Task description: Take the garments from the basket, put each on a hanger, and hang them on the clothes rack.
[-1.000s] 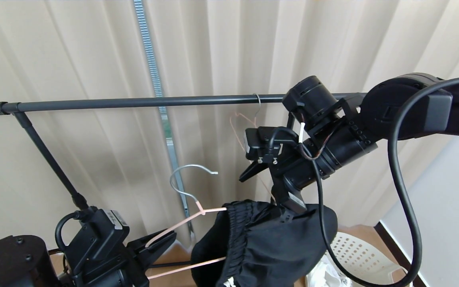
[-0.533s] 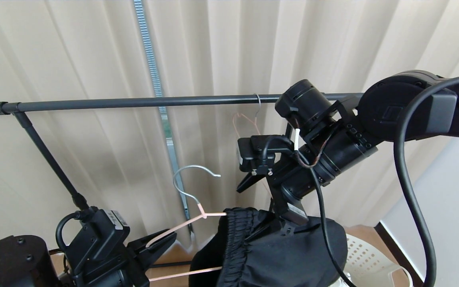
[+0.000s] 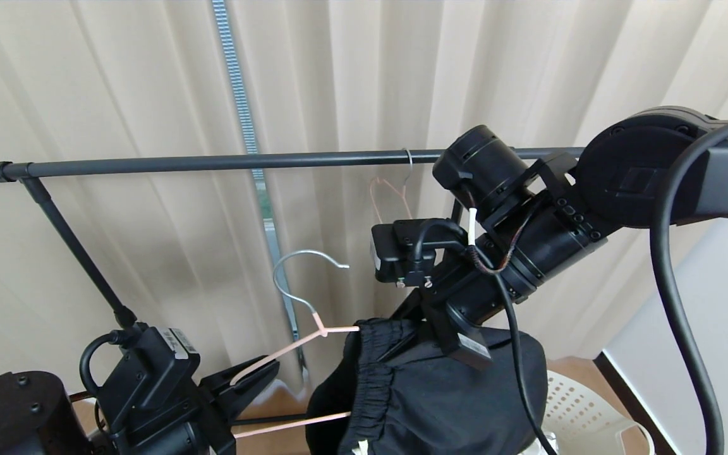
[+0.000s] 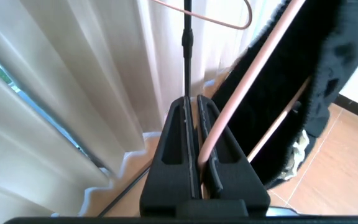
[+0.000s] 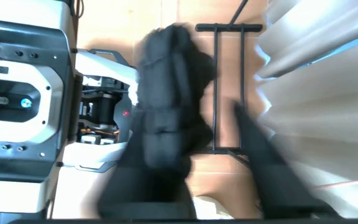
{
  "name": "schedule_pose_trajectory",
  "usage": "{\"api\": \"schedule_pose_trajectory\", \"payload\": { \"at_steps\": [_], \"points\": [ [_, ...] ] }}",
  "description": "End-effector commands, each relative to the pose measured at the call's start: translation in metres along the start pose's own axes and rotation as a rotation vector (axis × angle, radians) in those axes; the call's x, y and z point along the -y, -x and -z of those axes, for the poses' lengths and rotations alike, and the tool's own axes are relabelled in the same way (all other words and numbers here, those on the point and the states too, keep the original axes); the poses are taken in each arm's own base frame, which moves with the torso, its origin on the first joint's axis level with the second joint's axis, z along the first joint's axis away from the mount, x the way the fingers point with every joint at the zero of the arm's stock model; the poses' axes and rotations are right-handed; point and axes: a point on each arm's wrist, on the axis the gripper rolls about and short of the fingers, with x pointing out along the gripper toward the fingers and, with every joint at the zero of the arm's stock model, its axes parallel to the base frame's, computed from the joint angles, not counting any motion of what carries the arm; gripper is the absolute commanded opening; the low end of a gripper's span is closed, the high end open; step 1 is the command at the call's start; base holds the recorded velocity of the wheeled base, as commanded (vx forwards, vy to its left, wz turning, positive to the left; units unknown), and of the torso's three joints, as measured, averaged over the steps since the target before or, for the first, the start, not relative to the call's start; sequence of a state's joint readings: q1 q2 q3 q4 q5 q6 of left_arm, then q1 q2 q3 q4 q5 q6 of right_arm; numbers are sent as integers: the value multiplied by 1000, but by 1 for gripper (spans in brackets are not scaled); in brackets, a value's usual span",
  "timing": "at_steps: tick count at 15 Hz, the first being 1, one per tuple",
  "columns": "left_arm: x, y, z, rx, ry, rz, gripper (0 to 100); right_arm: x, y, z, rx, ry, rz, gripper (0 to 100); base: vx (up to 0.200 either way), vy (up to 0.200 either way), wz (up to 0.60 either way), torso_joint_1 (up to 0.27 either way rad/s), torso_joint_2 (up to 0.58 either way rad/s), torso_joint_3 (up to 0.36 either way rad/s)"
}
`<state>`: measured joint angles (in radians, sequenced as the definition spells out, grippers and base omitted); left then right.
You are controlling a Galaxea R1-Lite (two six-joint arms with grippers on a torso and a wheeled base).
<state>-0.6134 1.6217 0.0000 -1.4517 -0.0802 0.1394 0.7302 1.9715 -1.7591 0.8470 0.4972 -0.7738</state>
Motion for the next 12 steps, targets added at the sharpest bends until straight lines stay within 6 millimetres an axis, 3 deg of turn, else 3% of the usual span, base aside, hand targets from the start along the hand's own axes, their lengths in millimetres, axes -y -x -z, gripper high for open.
{"api": "schedule_pose_trajectory", "payload": {
  "at_steps": [1,9,10,12],
  "points": [
    [0,0,0,3,-1,2,0,-1,-1,0,-3,-1,-5,0,0,0,0,0,0,0],
    [0,0,-3,32,5,-2,0,-5,4,0,3,-2,-1,0,0,0,0,0,0,0],
    [0,0,-3,32,0,-2,100,-5,5,-1,5,-1,1,0,0,0,0,0,0,0],
    [0,0,-3,32,0,-2,100,-5,6,-1,7,-1,4,0,0,0,0,0,0,0]
  ]
}}
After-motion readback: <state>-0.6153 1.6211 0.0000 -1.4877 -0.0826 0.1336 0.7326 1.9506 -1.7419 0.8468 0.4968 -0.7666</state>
